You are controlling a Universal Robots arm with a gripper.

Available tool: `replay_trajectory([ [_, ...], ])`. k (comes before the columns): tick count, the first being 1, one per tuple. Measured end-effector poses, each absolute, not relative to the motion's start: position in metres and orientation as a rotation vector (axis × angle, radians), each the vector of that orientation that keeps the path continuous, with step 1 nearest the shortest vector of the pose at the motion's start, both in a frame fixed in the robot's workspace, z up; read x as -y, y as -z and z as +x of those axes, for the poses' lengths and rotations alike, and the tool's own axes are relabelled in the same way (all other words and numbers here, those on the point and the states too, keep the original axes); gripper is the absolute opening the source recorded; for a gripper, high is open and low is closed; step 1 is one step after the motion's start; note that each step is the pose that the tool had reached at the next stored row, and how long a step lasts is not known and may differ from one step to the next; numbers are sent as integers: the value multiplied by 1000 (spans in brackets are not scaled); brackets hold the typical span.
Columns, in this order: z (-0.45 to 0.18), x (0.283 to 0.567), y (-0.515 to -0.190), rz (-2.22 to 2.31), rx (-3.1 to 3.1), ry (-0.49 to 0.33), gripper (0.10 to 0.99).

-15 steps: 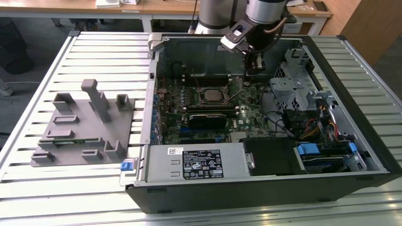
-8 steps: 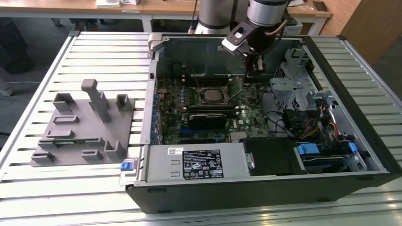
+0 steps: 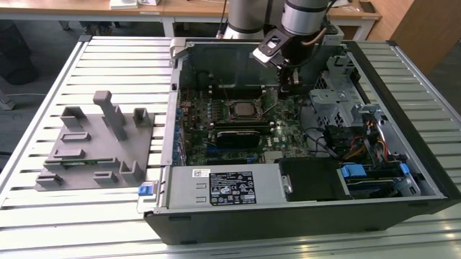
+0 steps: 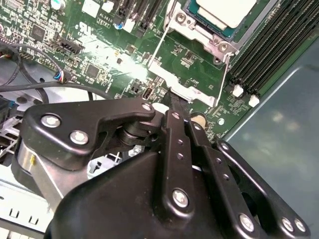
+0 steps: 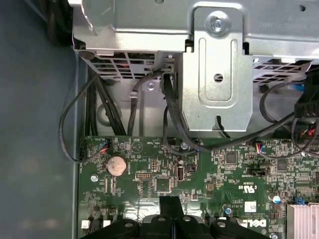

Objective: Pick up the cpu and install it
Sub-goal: 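Close the cpu cover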

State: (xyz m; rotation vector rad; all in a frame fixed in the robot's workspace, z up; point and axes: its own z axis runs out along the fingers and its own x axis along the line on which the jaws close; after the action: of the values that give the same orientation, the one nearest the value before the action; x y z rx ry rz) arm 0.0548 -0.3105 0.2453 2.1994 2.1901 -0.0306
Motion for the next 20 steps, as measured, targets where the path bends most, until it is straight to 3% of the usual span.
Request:
replay_trajectory([
  [20,33,311,-245,2202,-2193,37,106],
])
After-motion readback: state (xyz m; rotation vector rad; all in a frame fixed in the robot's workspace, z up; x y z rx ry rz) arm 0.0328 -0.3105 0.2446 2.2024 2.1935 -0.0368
